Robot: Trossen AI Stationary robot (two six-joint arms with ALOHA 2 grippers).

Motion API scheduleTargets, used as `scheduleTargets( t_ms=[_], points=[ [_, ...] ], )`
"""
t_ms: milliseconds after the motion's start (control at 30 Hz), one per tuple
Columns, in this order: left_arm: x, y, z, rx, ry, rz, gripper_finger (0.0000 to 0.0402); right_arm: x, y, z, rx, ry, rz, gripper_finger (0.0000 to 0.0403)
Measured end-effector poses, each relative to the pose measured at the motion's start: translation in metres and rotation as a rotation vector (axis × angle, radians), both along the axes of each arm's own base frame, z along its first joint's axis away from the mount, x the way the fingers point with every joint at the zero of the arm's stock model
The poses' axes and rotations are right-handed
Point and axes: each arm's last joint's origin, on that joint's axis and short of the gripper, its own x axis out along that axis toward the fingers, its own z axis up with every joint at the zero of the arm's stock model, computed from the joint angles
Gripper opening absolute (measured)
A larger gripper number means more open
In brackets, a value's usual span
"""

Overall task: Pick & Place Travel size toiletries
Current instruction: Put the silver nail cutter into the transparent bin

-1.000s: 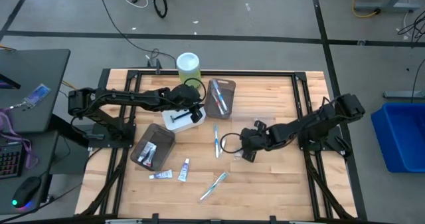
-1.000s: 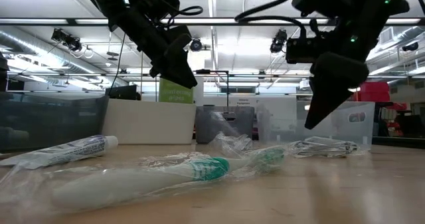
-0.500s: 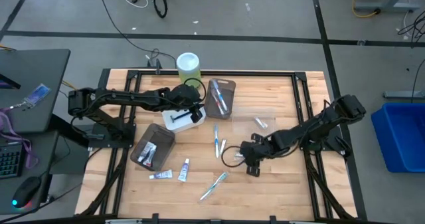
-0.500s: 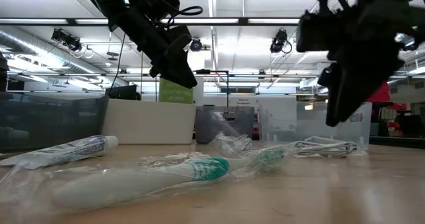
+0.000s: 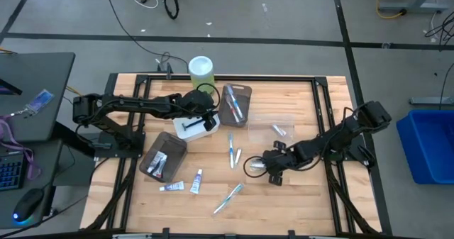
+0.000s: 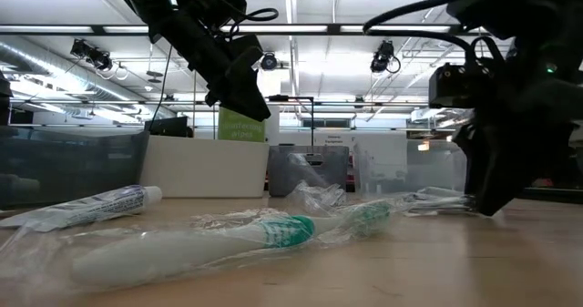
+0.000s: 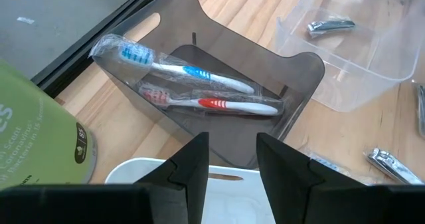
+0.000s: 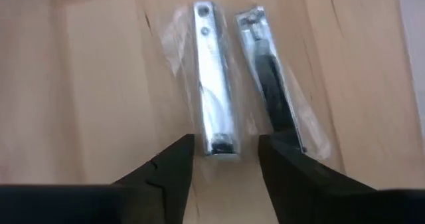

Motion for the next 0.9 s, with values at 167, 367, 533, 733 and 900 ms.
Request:
scheduleTargets(
  t_ms=[167,367,533,733,900],
  points=[
    [0.0,0.0,0.0,0.0,0.0,0.0,0.0132,0.001,0.001,-0.005,0.026,-0.081,0.013,0.0134],
    [0.0,0.0,0.0,0.0,0.0,0.0,0.0132,0.004,0.003,-0.002,0.065,-0.09,0.031,0.0063],
    [0.0,0.0,0.0,0.0,0.0,0.0,0.0132,0.014,0.009,0.014,0.11,-0.124,0.059,0.0054],
    [0.0,0.0,0.0,0.001,-0.003,0.0,0.0132,0.026,0.012,0.063,0.095,-0.179,0.086,0.0054],
    [0.0,0.0,0.001,0.002,-0.007,0.0,0.0132,0.015,-0.003,0.103,-0.178,-0.147,-0.045,0.0054]
  ],
)
